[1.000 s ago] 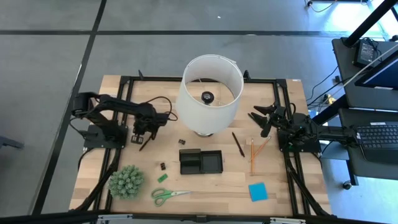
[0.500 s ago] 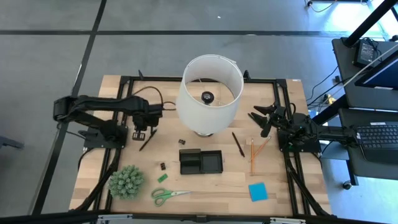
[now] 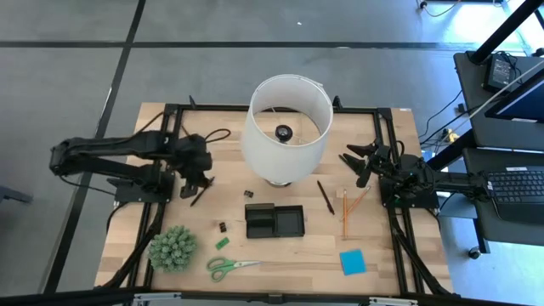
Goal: Pick and place office supplies into organizer
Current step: Put the top black binder clip into the black desk organizer, then put the bottom black binder clip into the black desk organizer
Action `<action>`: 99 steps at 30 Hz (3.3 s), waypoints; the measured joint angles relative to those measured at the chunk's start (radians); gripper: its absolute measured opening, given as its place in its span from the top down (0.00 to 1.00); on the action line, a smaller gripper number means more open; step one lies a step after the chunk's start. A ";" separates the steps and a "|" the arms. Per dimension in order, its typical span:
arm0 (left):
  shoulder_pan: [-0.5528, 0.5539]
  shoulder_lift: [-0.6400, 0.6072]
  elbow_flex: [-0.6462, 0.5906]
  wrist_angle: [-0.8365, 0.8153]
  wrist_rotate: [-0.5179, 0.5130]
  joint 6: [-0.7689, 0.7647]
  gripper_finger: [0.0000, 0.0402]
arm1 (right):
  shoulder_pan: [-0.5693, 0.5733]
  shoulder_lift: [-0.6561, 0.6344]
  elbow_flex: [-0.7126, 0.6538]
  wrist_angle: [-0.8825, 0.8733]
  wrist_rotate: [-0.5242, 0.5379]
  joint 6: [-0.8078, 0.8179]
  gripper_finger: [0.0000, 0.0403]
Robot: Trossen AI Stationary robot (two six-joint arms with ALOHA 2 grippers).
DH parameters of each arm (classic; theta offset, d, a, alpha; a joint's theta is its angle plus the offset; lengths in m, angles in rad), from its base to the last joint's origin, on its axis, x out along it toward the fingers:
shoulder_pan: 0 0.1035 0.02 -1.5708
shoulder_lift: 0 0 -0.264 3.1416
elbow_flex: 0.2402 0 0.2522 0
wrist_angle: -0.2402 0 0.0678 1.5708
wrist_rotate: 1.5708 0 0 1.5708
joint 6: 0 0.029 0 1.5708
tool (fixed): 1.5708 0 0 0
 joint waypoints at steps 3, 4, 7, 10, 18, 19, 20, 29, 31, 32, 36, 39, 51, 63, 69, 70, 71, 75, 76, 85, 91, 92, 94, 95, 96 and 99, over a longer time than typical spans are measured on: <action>-0.061 -0.036 -0.003 0.135 -0.023 -0.061 0.97 | 0.000 0.000 0.000 0.000 0.000 0.000 0.52; -0.081 -0.044 -0.003 0.171 -0.037 -0.084 0.97 | 0.000 0.000 0.000 0.000 0.000 0.000 0.52; -0.147 -0.058 -0.003 0.241 -0.108 -0.161 0.97 | 0.000 0.000 0.000 0.000 0.000 0.000 0.52; -0.226 -0.057 -0.005 0.297 -0.171 -0.224 0.97 | 0.000 0.000 0.000 0.000 0.000 0.000 0.52; -0.462 0.042 -0.005 0.530 -0.382 -0.306 0.97 | 0.000 0.000 0.000 0.000 0.000 0.000 0.52; -0.489 0.060 -0.005 0.557 -0.410 -0.323 0.97 | 0.000 0.000 0.000 0.000 0.000 0.000 0.52; -0.514 0.078 -0.005 0.583 -0.440 -0.337 0.97 | 0.000 0.000 0.000 0.000 0.000 0.000 0.52; -0.679 0.325 -0.005 0.879 -0.636 -0.308 0.97 | 0.000 0.000 0.000 0.000 0.000 0.000 0.52; -0.699 0.387 -0.005 0.966 -0.664 -0.305 0.97 | 0.000 0.000 0.000 0.000 0.000 0.003 0.52; -0.709 0.418 -0.004 1.008 -0.683 -0.299 0.97 | 0.000 0.000 0.000 0.000 0.000 0.003 0.52; -0.753 0.539 0.063 1.018 -0.740 -0.250 0.97 | 0.000 0.000 0.000 0.000 0.000 0.004 0.52; -0.774 0.624 0.146 0.962 -0.750 -0.254 0.97 | 0.000 0.000 0.000 0.000 0.000 0.015 0.52; -0.782 0.924 0.465 0.530 -0.822 -0.341 0.97 | 0.000 0.000 0.000 0.000 -0.001 0.044 0.52; -0.752 1.008 0.500 0.366 -0.865 -0.512 0.97 | 0.000 0.000 0.000 0.000 -0.002 0.109 0.52; -0.733 1.034 0.500 0.351 -0.846 -0.526 0.97 | 0.000 0.000 0.000 0.000 -0.002 0.108 0.52; -0.729 1.036 0.500 0.345 -0.834 -0.526 0.97 | 0.000 0.000 0.000 0.000 -0.001 0.108 0.52; -0.725 1.036 0.500 0.336 -0.825 -0.526 0.97 | 0.000 0.000 0.000 0.000 -0.001 0.108 0.52; -0.705 1.036 0.500 0.306 -0.803 -0.525 0.97 | 0.000 0.000 0.000 0.000 -0.001 0.108 0.52; -0.703 1.036 0.500 0.302 -0.802 -0.525 0.97 | 0.000 0.000 0.000 0.000 -0.001 0.108 0.52; -0.681 1.038 0.494 0.286 -0.691 -0.523 0.94 | 0.000 0.000 0.000 0.000 -0.001 0.107 0.52; -0.682 1.039 0.494 0.286 -0.699 -0.522 0.88 | 0.000 0.000 0.000 0.000 -0.001 0.105 0.52; -0.682 1.039 0.494 0.287 -0.700 -0.521 0.87 | 0.000 0.000 0.000 0.000 -0.001 0.105 0.52; -0.682 1.038 0.494 0.288 -0.704 -0.519 0.86 | 0.000 0.000 0.000 0.000 -0.001 0.105 0.52; -0.682 1.038 0.494 0.289 -0.706 -0.519 0.85 | 0.000 0.000 0.000 0.000 -0.001 0.105 0.52; -0.682 1.037 0.494 0.288 -0.706 -0.519 0.85 | 0.000 0.000 0.000 0.000 -0.001 0.105 0.52; -0.682 1.032 0.495 0.283 -0.702 -0.520 0.84 | 0.000 0.000 0.000 0.000 -0.001 0.105 0.52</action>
